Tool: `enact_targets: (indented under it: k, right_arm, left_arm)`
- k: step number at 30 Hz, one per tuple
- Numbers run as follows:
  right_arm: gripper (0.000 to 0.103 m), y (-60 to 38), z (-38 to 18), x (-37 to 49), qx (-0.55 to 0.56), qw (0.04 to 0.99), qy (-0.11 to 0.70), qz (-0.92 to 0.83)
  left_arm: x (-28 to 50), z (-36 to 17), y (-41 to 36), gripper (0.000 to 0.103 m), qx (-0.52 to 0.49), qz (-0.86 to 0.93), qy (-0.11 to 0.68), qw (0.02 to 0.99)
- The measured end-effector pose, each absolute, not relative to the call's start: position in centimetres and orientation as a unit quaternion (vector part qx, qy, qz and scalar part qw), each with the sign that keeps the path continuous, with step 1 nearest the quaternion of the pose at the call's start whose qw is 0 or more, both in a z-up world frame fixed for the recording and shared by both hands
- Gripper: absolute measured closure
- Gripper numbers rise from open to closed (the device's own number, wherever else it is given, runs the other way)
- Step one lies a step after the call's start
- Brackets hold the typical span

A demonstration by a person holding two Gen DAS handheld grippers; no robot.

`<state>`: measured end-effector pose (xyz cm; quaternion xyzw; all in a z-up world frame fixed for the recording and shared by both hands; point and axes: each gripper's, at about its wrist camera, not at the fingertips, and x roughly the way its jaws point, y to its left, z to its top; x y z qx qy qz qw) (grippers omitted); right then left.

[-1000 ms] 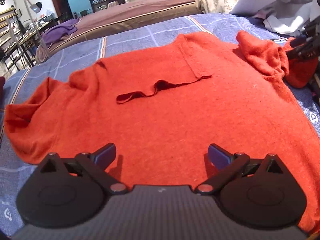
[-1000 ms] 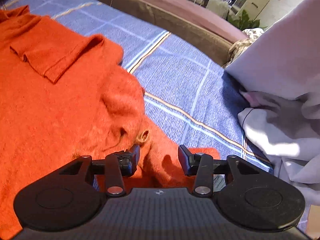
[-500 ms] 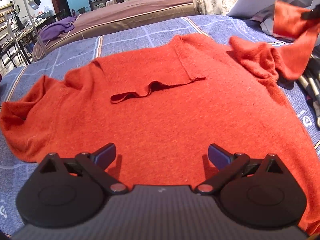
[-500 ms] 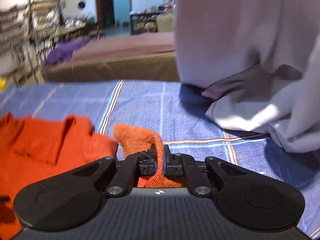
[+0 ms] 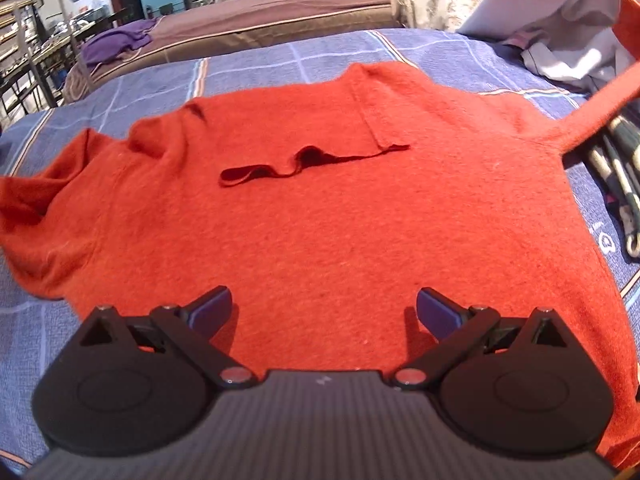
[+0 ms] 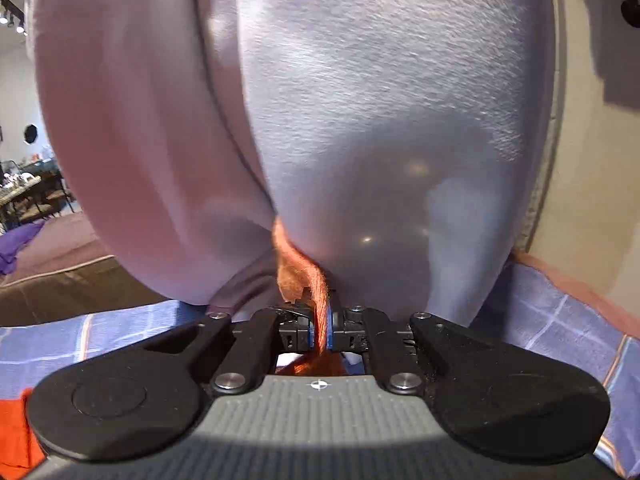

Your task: Fold small clothes

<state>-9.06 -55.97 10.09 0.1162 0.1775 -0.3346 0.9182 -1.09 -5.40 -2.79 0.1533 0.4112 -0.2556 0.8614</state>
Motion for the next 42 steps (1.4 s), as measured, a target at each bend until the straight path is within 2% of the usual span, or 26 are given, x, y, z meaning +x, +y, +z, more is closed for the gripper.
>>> enact_targets:
  k: [5,10,21,25,27,28,30,31,33,36,38,40,42]
  right_arm:
    - [0.096,-56.9,8.2,-10.2,0.174,0.899,0.165,-0.366]
    - [0.096,-52.1,7.8,-8.5,0.191,0.929,0.148,-0.279]
    - [0.096,-30.4,5.6,8.0,0.248,0.953,0.172,0.035]
    - [0.096,-23.4,4.1,11.6,0.216,0.952,0.185,0.117]
    - [0.094,-20.3,2.3,11.9,0.199,0.941,0.225,0.159]
    - [0.091,-19.0,1.5,11.2,0.178,0.938,0.244,0.168]
    - [0.072,-17.2,-0.9,10.3,0.129,0.931,0.287,0.184]
    - [0.068,-16.7,-2.0,9.8,0.111,0.926,0.306,0.193]
    - [0.044,-17.1,-3.2,8.0,0.100,0.918,0.340,0.178]
    - [0.031,-20.2,-3.6,4.7,0.154,0.916,0.339,0.151]
    - [0.030,-22.4,-3.2,2.8,0.178,0.918,0.328,0.136]
    - [0.024,-23.8,-2.8,1.2,0.178,0.926,0.315,0.109]
    - [0.019,-25.3,-2.6,-0.8,0.177,0.932,0.308,0.078]
  left_arm:
    - [-0.8,-4.1,-4.7,0.000,0.168,-0.241,0.431,0.853]
    - [-0.8,-3.8,-4.5,0.000,0.149,-0.252,0.425,0.856]
    - [-0.7,-2.3,0.4,0.000,0.117,-0.197,0.416,0.880]
    - [-0.5,-2.0,2.6,0.000,0.105,-0.173,0.419,0.885]
    - [-0.4,-2.0,3.6,0.001,0.101,-0.163,0.424,0.885]
    - [-0.4,-2.0,4.0,0.001,0.098,-0.158,0.424,0.886]
    - [-0.3,-2.2,4.7,0.001,0.091,-0.152,0.428,0.886]
    - [-0.2,-2.3,5.0,0.001,0.087,-0.149,0.430,0.886]
    - [0.1,-2.4,5.4,0.001,0.078,-0.142,0.432,0.887]
    - [0.7,-2.2,5.8,0.001,0.056,-0.137,0.423,0.894]
    - [1.9,-2.0,6.1,0.001,0.029,-0.139,0.413,0.900]
    - [3.6,-1.5,6.3,0.002,-0.005,-0.142,0.404,0.904]
    - [5.9,-0.9,6.5,0.008,-0.044,-0.154,0.395,0.904]
